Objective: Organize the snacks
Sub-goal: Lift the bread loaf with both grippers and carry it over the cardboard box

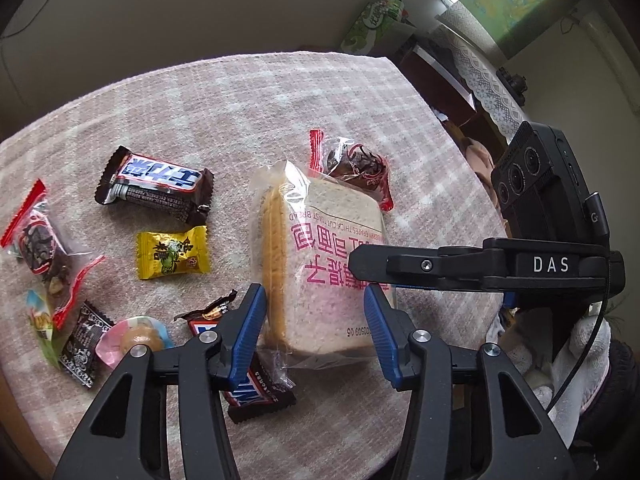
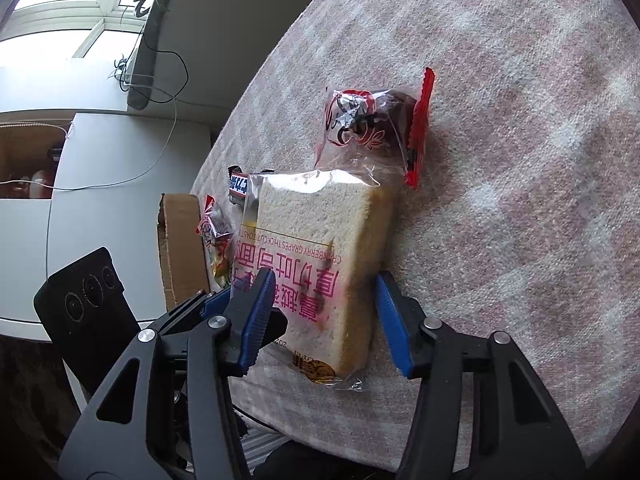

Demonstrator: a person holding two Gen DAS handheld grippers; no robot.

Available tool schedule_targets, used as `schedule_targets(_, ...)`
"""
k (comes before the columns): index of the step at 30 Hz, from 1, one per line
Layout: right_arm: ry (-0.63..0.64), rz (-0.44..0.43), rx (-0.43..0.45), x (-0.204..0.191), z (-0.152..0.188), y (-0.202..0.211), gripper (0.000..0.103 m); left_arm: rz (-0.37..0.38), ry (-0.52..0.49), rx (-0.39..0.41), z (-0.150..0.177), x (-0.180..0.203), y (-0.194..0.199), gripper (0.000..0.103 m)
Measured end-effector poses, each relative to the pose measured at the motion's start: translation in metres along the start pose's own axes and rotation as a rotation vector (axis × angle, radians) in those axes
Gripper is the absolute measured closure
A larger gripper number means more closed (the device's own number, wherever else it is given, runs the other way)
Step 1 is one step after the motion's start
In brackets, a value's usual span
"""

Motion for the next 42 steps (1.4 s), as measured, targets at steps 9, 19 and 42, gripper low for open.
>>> schedule_targets(9,0.045,0.027,0.024,-0.005,0.003,0.011,0.056,-0.015,-0.054,0.023,0.0,0.012,0.006,0.054)
schedule_targets(19,0.144,0.043,0.056,-0.04,0.005,0.028,0.057,-0.013,-0.051,0.096,0.001,0.018,0.035,0.054)
schedule_targets(42,0.49,-0.012,-0.052,-0.209,0.04,-0.03,0.057,-0.145,0.147,0.374,0.038,-0.061,0.171,0.054)
Point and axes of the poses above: each gripper's, at about its wrist camera, not at the fingertips, and y roughly against the way its jaws point, x to its right, z to its underside, the point moved 9 cm from there along -y, roughly the way its jaws point, and after that the axes turned 7 degrees about z, right-handed, at the moved point
